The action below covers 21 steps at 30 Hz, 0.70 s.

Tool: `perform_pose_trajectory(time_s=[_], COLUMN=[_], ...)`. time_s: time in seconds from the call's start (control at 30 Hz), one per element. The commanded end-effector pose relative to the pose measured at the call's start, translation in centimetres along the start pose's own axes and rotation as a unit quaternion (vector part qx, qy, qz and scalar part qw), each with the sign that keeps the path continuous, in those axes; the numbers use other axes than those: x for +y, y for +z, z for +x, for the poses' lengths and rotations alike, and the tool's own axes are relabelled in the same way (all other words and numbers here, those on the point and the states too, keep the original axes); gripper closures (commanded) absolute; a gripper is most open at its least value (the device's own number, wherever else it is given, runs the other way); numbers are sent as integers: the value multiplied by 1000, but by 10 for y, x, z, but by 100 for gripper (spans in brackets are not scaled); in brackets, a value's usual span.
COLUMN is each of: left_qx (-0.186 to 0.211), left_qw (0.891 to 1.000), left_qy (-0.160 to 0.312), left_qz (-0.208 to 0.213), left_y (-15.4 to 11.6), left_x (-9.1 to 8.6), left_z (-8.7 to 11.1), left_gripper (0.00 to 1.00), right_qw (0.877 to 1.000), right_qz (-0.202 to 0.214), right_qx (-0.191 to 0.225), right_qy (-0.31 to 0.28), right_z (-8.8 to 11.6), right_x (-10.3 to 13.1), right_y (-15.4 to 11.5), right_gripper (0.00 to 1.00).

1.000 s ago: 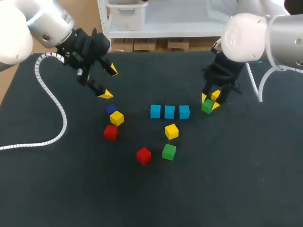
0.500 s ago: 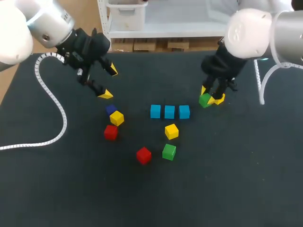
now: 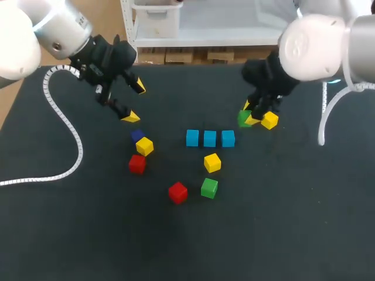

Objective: Place the blue cubes, place green cubes on the blue cubes, place the yellow cubes on the green cubes, then place the red cubes on the yellow cubes, and place purple cube on the red cubes.

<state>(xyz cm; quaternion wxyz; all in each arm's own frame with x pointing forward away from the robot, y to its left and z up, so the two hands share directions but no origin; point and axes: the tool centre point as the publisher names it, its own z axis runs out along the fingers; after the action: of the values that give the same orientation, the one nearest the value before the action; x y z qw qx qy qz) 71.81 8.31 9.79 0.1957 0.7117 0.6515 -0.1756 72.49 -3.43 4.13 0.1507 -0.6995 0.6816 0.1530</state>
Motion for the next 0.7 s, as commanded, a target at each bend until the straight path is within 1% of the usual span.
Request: perform_pose_trajectory(time_s=[0.03,0.17,0.23,0.43,0.7], left_qx=[-1,-1,-1,-1,-1], left_qw=[1000,1000,1000,1000,1000], left_qy=[2,2,2,2,2], left_qz=[0,0,0,0,0], left_y=[0,0,0,0,0], left_x=[0,0,0,0,0], left_z=[1,1,1,1,1], left_gripper=[0,0,0,0,0], right_qw=[1000,1000,1000,999,999], right_qz=[18,19,17,15,13], right_qx=[9,16,22,21,28], right_qy=[1,-2,8,20,25], right_z=[-12,-26,-31,-45,-53], right_x=[8,13,16,22,25], right_y=[1,5,8,17,26], right_gripper=[100,100,100,100,100])
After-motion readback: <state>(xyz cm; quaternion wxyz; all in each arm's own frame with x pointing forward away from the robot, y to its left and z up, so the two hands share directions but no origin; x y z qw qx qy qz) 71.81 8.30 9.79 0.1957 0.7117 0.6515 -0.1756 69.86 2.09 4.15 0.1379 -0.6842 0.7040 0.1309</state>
